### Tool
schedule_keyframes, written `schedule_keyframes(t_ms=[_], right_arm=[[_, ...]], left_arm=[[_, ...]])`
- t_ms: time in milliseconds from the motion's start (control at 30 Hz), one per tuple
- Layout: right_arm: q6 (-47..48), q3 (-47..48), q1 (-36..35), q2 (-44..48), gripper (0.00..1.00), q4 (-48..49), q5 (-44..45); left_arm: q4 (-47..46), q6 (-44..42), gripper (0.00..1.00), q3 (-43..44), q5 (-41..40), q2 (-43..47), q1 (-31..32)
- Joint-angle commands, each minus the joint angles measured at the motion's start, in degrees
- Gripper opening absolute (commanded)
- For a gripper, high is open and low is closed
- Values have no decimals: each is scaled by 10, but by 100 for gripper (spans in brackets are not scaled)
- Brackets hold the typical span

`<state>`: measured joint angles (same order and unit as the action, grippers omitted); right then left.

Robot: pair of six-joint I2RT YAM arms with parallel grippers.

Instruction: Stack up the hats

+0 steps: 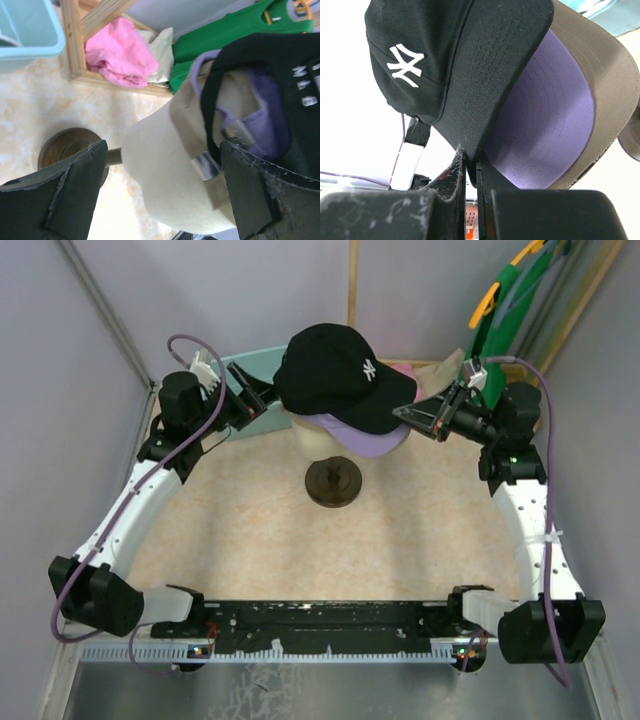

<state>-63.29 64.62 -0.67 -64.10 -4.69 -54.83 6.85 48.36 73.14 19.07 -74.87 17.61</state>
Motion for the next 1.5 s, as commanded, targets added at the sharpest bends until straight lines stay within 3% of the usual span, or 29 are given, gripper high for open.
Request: schedule_keyframes(t_ms=[0, 233, 400, 567, 767, 1100, 1300, 1467], right_arm=[[-9, 26, -11, -16, 0, 7, 9], [26, 39, -9, -50, 0, -23, 4], [59, 52, -9, -81, 0, -49, -2], [68, 60, -6, -108, 0, -45, -16], [80, 97, 1, -151, 0, -39, -42], [70, 148, 1, -177, 0, -26, -66], [61, 125, 2, -150, 37, -16, -59], [79, 121, 13, -137, 40, -35, -54]], left_arm=[[13, -7, 98, -55, 6, 10, 4], [-12, 8, 84, -150, 35, 27, 4], [21, -11, 90, -151, -2, 77, 4], [-65, 9, 93, -196, -44, 161, 4], [-79, 26, 97, -161, 28, 139, 4], [-34, -12, 99, -135, 10, 161, 2], [-42, -6, 98, -145, 9, 163, 2], [-37, -8, 97, -146, 8, 162, 2]])
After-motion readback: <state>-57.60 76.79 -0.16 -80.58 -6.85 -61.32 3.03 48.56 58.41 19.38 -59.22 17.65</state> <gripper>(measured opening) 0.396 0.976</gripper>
